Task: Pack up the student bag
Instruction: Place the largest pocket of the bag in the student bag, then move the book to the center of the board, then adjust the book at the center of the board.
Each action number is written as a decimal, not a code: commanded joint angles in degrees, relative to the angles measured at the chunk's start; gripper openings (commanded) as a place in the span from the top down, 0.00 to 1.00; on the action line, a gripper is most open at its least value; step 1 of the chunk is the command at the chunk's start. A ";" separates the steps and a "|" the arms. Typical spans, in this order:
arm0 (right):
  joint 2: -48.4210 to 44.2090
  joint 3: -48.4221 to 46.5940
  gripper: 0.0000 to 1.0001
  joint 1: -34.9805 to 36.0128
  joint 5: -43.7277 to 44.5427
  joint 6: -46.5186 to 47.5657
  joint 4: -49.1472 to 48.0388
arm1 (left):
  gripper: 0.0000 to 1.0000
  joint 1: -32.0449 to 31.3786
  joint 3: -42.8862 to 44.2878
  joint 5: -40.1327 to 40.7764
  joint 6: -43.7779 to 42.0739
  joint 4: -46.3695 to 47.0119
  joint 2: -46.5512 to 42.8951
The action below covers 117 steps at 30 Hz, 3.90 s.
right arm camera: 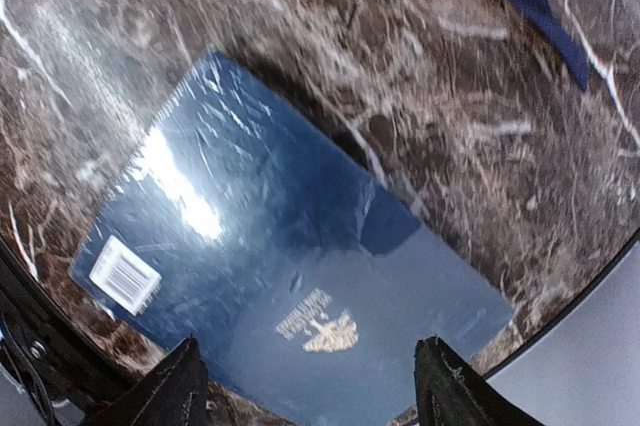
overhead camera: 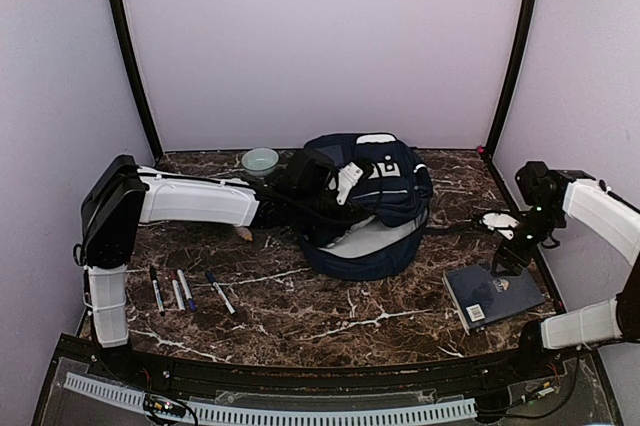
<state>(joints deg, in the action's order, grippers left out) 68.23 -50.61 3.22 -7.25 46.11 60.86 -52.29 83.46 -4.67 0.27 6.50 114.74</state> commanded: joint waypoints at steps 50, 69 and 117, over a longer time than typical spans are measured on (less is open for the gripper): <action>31.54 -1.59 0.26 13.41 21.18 5.83 -36.54 | 0.53 -0.69 -5.25 -13.40 10.91 -3.70 -8.17; 28.79 7.28 0.28 38.83 18.28 4.34 -44.83 | 0.65 -1.94 -16.86 -20.63 15.02 -6.50 -9.56; 33.98 -6.00 0.29 25.84 -23.90 -33.44 -23.14 | 0.43 0.36 -12.89 -26.60 36.53 -3.04 1.70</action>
<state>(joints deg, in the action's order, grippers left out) 99.07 -56.73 30.20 -27.90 13.10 38.65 -49.78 67.79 -27.03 36.27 0.36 114.10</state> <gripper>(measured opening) 0.705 0.574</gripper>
